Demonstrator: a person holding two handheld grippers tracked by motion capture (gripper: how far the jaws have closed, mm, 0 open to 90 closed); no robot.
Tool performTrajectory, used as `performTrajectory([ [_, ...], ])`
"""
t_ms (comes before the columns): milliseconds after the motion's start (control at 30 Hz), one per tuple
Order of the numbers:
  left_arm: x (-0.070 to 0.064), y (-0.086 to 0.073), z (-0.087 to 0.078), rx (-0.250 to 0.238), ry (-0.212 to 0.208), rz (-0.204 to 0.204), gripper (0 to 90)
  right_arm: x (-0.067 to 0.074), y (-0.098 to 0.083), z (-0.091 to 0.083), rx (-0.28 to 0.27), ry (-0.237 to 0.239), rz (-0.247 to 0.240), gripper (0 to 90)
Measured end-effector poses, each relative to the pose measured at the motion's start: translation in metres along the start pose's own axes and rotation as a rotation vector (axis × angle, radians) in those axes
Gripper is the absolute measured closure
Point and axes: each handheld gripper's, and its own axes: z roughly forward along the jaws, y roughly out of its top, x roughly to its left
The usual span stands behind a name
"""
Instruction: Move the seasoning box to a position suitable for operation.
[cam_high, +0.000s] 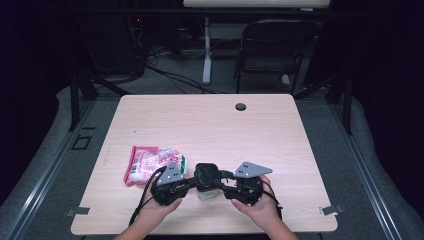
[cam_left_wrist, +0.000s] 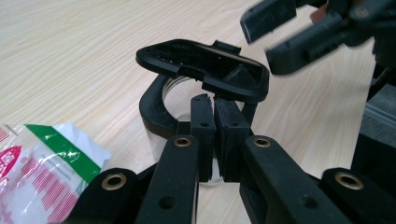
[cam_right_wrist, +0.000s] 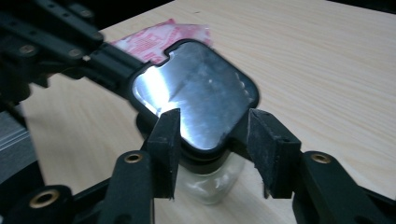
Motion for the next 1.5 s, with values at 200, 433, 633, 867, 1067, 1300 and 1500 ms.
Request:
performTrajectory([
  [200,-0.005,0.006,0.001,-0.006,0.011,0.021,87.3,0.009,-0.002,0.004,0.003,-0.012,-0.039,48.2],
  [433,-0.007,0.012,0.000,-0.027,0.005,0.024,86.8,0.020,-0.002,0.016,0.004,-0.122,-0.117,47.4],
  [633,-0.008,0.011,0.000,-0.013,0.027,0.043,86.6,0.021,-0.001,0.016,0.003,-0.142,-0.106,52.4],
  [867,-0.003,0.003,0.008,0.024,0.025,0.030,86.7,0.018,-0.002,0.013,-0.006,-0.133,-0.095,56.2],
  [1067,0.000,0.002,0.012,0.043,0.014,0.026,86.7,0.014,-0.002,0.008,-0.016,-0.115,-0.064,60.8],
  [1300,-0.001,0.000,0.012,0.035,0.018,0.031,86.7,0.013,-0.003,0.000,-0.040,-0.117,-0.044,70.3],
  [1500,-0.001,0.000,0.012,0.034,0.020,0.036,86.7,0.009,-0.005,-0.004,-0.040,-0.114,-0.032,74.0],
])
